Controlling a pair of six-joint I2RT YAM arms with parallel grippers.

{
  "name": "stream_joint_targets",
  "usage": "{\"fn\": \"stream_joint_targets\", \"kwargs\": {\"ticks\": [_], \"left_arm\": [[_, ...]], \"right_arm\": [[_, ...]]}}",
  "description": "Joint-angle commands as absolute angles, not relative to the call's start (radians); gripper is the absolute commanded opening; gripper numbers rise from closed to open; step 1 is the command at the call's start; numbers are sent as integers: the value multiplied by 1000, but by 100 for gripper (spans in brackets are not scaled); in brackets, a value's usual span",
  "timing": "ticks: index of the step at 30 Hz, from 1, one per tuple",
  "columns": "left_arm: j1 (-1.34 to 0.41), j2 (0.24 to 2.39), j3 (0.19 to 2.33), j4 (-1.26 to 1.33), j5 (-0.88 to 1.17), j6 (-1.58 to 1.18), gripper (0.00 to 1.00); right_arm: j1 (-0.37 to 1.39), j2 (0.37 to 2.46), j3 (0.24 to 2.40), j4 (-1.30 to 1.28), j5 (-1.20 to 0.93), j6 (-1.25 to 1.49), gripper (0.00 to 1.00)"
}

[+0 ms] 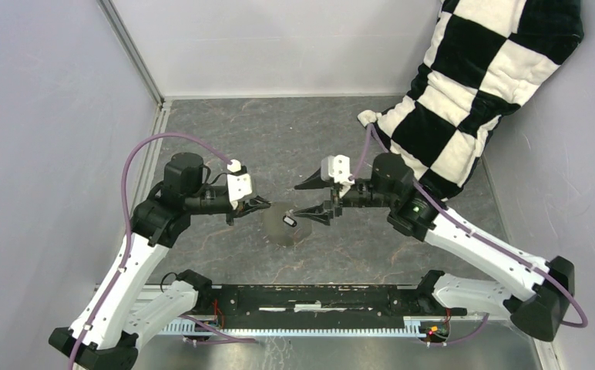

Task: Put the keys on the keyring

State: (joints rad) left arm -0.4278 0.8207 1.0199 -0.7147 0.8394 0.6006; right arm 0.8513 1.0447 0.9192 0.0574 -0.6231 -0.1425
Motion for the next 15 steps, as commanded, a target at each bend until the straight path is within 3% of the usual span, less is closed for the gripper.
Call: {"fn": "stream_joint_targets", "kwargs": {"ticks": [1, 15], "left_arm": [[-426, 820, 1053, -703, 865, 512, 2], [-427, 803, 1046, -732, 879, 563, 2]], "right_arm": [[870, 1144, 1042, 80, -787, -159, 64], [946, 1310, 1215, -96, -768, -296, 51]]}}
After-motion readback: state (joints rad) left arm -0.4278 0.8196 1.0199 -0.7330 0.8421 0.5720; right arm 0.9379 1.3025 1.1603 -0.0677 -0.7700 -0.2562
